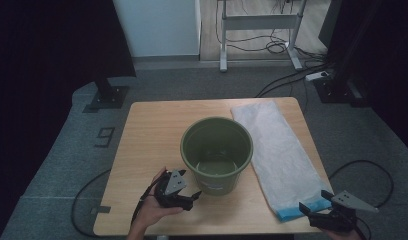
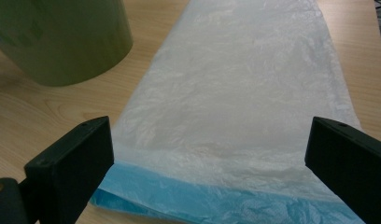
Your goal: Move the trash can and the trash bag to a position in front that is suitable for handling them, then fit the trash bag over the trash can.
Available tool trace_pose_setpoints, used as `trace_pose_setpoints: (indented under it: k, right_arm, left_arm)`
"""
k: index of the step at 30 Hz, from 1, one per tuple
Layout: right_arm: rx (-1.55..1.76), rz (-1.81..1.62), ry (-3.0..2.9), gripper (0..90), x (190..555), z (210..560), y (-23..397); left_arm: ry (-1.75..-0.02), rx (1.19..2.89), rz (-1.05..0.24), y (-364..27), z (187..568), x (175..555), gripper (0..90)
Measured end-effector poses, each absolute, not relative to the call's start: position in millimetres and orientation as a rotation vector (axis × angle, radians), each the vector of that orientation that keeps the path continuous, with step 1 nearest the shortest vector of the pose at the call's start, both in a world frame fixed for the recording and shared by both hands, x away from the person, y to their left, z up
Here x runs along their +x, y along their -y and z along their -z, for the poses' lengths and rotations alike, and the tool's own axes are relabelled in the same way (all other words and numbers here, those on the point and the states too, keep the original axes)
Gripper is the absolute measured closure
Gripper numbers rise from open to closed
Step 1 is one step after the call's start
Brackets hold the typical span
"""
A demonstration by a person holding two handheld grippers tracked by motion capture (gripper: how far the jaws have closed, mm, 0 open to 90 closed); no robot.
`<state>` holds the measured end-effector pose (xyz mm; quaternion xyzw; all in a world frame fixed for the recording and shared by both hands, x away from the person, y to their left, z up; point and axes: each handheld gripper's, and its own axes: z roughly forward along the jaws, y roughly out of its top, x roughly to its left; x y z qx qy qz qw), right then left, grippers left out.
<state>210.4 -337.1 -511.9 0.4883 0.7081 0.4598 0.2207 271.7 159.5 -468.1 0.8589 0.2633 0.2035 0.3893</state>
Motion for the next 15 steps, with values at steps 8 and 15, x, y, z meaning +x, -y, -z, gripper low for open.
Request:
trace_pose_setpoints:
  k: [8, 15]
  right_arm:
    - [1.348, -1.245, -1.962, 0.7, 219.1, 509.8, 332.1]
    - [1.324, -1.217, -1.993, 0.7, 231.0, 505.4, 317.7]
  left_arm:
    - [-0.777, 2.146, -0.54, -199.3, 469.1, 264.7, 13.4]
    - [-0.846, 2.156, -0.531, -214.0, 477.1, 267.9, 13.4]
